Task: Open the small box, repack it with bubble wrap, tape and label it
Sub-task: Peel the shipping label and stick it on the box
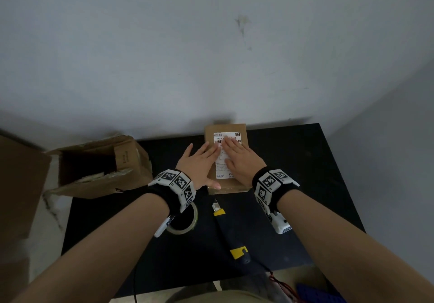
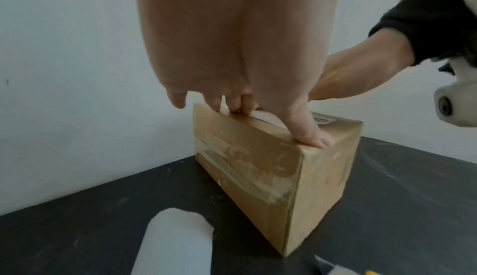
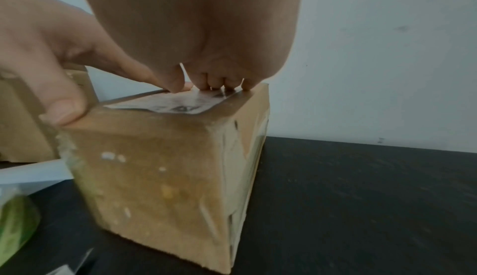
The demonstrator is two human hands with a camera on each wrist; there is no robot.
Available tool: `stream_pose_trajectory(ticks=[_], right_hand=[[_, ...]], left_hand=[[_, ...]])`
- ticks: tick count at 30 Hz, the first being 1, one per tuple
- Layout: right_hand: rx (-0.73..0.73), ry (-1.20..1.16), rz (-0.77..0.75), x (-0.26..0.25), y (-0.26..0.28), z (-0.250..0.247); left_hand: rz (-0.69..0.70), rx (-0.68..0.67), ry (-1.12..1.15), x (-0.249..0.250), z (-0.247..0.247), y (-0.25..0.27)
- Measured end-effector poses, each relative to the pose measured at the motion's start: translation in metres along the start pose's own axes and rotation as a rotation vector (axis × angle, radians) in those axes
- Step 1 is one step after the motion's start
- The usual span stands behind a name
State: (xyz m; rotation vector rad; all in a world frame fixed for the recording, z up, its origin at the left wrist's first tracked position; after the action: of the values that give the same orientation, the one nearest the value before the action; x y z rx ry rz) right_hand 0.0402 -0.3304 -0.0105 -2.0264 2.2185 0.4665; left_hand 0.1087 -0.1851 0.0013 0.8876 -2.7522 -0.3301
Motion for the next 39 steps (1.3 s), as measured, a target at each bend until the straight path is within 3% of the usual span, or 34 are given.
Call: stream_pose_trajectory(ticks=[9,17,22,30,39], right_hand=[[-0.006,-0.010,-0.010,-0.020,0.033,0.010],[0.083,-0.049,0.010,-0.034,0.065,0.026],[0.091,-0.063,0.024,-0.041,0.082,0.029],[0.082,0.038,0.102,-0.022,0.098,0.022],[0.072,0.061,0.163,-0.012,0.097,0.018]], left_hand=[[-0.028,0.079,-0.008,0.014,0.011,0.024],[-0.060,0.121,-0.007,0.024,0.022,0.033],[-0.032,0.085,-0.065,0.040,0.028,0.039],[-0.087,0.149,-0.023,0.050,0.031,0.053],[-0.020,0.107,0.072,0.037,0.030,0.056]])
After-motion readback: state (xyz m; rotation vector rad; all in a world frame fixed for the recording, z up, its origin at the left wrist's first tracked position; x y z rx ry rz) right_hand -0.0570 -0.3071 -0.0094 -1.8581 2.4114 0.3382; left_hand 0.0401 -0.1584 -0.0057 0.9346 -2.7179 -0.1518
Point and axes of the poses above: each hand's wrist, its own y-axis away from the middle knuckle, its own z-axis out of the palm, x = y × z, the point moved 1 cm from there along -y, towards the middle knuckle, and after that the axes turned 14 degrees about x, right-handed, at the moved point
